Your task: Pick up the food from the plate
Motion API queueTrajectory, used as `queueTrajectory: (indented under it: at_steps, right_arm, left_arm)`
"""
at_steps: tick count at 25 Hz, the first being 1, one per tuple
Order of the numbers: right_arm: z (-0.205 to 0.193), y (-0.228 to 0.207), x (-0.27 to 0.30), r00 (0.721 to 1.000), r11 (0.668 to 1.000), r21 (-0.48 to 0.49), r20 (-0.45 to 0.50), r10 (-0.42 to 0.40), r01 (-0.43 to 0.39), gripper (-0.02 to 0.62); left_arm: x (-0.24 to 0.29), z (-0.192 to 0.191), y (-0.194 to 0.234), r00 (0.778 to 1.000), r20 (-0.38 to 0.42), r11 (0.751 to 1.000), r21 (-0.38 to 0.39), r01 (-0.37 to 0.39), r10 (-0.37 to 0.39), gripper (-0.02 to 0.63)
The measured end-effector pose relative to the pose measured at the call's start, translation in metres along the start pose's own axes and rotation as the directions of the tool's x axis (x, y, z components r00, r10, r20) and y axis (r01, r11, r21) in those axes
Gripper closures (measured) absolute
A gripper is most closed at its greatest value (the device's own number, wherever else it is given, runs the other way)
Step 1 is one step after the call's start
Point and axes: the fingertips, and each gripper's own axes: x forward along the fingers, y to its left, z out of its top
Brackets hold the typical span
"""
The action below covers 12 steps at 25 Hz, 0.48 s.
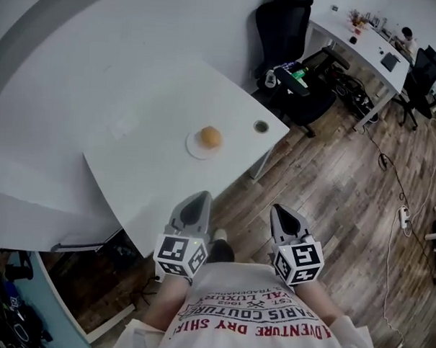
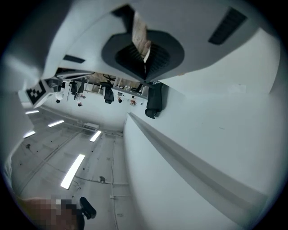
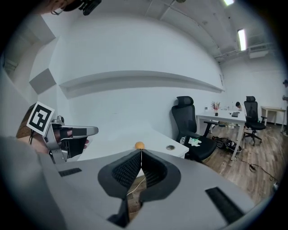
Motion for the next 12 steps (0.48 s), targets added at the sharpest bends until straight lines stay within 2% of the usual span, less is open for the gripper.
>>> queueTrajectory:
  at_steps: [3, 6, 10, 12]
  right_arm:
    - [0.021, 0.009, 0.043, 1.0, 1.0, 0.014, 0.0, -0.016, 0.016, 0.583]
    - [0.04, 0.022, 0.08, 1.0, 0.999, -0.025, 0.007, -0.02, 0.02, 0.581]
    - [0.054, 0.034, 0.127, 1.0, 0.999, -0.047, -0.017, -0.007, 0.006, 0.583]
    - [0.056, 0.036, 0.146, 0.999, 0.998, -0.055, -0.033, 0.002, -0.004, 0.581]
  left_arm:
    - [0.02, 0.015, 0.038, 1.0, -0.011, 1.0, 0.003, 0.014, -0.014, 0.6]
    - [0.035, 0.023, 0.071, 0.999, -0.028, 0.999, -0.009, 0.041, -0.041, 0.6]
    - [0.058, 0.033, 0.104, 0.998, -0.03, 0.998, 0.047, 0.051, -0.049, 0.6]
    - [0.067, 0.032, 0.115, 0.998, -0.029, 0.998, 0.036, 0.051, -0.05, 0.598]
